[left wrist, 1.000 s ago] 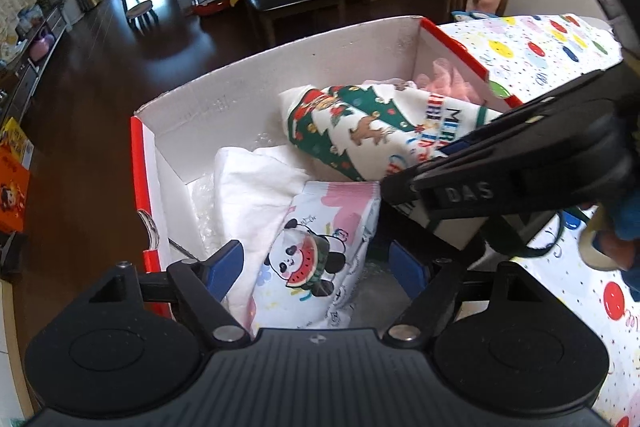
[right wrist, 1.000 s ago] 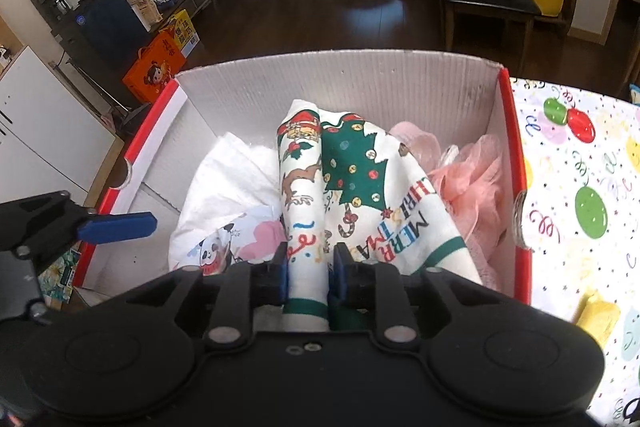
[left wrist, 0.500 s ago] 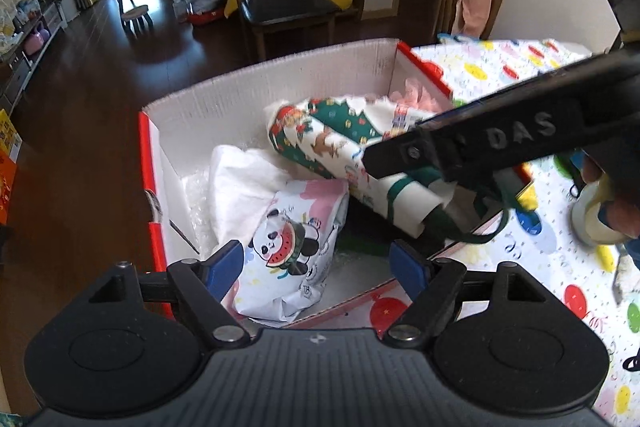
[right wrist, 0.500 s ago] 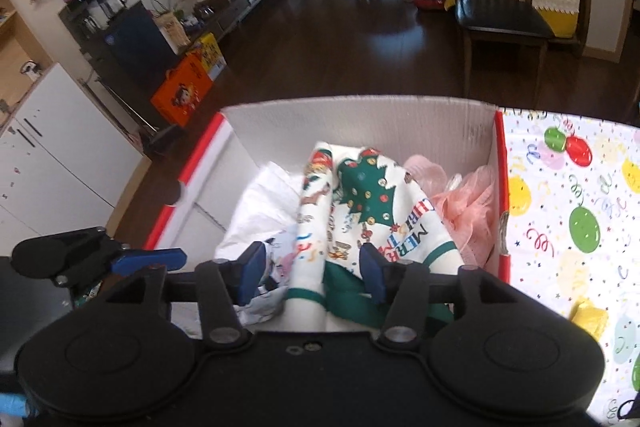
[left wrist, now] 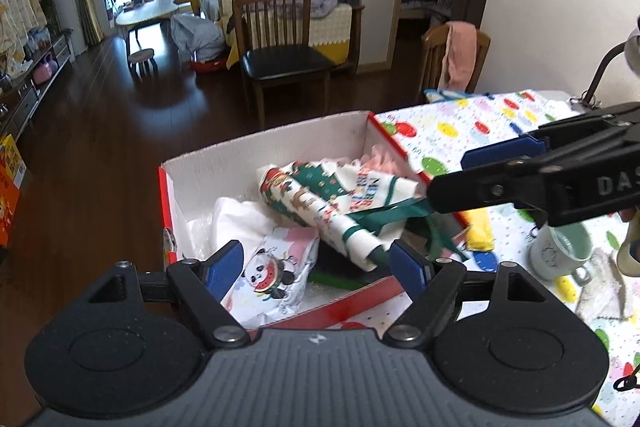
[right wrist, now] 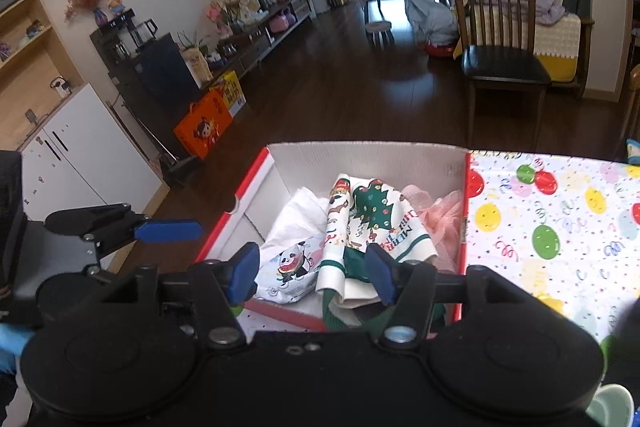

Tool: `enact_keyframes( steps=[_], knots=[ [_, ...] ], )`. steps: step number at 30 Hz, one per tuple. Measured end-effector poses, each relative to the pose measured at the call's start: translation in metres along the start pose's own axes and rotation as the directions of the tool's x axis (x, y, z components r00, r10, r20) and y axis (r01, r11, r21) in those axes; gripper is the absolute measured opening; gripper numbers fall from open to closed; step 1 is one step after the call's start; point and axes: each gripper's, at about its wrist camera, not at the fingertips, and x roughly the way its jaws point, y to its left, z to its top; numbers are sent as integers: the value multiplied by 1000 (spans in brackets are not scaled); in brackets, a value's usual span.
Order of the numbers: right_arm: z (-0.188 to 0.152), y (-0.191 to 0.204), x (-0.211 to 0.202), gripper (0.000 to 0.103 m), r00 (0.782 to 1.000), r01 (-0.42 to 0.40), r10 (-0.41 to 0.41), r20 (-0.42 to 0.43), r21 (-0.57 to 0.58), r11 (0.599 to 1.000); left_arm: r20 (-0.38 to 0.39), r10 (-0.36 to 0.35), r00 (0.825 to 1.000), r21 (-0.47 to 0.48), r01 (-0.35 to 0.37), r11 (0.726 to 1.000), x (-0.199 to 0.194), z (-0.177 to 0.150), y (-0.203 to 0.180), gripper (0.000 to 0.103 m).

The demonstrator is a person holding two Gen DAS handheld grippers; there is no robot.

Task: Organize soft objects
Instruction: 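Move both grippers away from the box toward the remaining cloths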

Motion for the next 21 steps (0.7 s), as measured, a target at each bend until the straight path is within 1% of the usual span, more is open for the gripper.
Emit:
enact_keyframes(
  steps=[6,14,17,19,20,21],
  knots=[
    [-11,3,-35,63,999,8,-8,46,-5,1000,45,-37,998,-6,37,999,-23,0,-13,80],
    [-34,8,-75,64,994,29,-28,103,-10,1000,92,-86,992,-8,87,996,-48,-7,-37,80],
    [-44,8,-88,70,991,46,-44,125,-12,999,103,-111,989,-8,113,994,-54,-10,-46,80],
    [-51,7,-96,71,990,63,-61,131,-16,998,104,-122,987,-6,123,992,-57,-13,-53,86],
    [-56,6,-100,72,988,71,-69,140,-13,997,104,-127,986,-6,128,992,-58,-14,-57,86],
    [-60,5,-105,74,986,76,-73,148,-9,997,106,-135,985,-7,136,991,-59,-16,-60,86]
  ],
)
